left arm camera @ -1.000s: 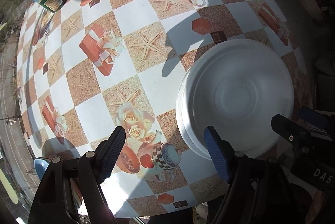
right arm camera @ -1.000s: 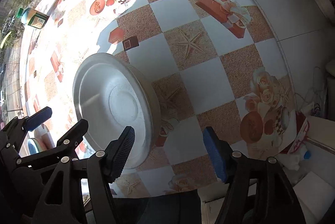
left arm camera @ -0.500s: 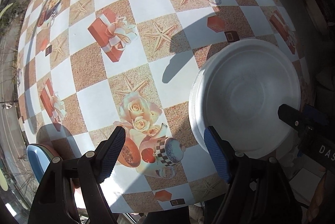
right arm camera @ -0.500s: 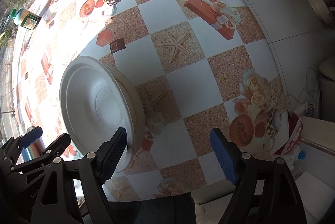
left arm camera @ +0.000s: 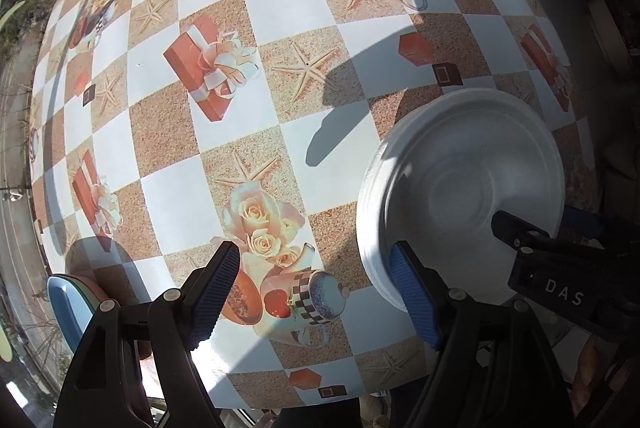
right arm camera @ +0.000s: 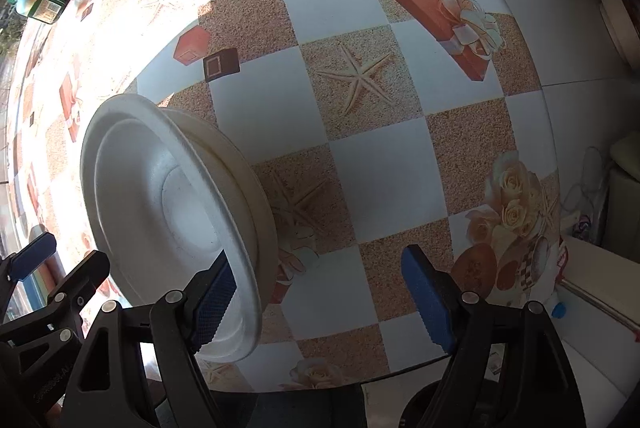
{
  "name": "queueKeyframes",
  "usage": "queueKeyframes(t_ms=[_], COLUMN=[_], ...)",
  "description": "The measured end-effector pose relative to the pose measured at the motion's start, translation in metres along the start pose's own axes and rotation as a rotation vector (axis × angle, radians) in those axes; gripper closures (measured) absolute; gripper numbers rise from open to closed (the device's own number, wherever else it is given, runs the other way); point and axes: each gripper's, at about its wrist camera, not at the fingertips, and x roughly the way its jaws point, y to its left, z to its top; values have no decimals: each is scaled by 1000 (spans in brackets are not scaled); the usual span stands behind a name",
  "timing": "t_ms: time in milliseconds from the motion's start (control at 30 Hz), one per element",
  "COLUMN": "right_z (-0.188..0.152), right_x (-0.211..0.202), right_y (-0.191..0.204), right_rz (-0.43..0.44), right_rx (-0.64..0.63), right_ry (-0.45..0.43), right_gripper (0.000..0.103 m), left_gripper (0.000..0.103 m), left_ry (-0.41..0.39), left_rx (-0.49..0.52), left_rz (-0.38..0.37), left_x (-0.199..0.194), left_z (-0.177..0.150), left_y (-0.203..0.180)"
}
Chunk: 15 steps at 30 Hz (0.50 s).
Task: Organize plates and bowls
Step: 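Close both grippers on the rim of the stacked white bowls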
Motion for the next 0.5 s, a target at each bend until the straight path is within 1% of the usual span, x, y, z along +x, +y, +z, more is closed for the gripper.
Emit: queueKeyframes(t_ms=[200, 500], right_z=[9, 14], right_x=[21, 35], right_y=[5, 6], right_rz=[-24, -21], right_rx=[-33, -42], right_ry=[34, 45], right_gripper=[21, 21], left_gripper=[22, 22], left_ry=[1, 12], left_rx=[-6, -11], left_rz=[14, 26], left_x=[7, 21], left_z=[4, 13], left_y=[0, -5])
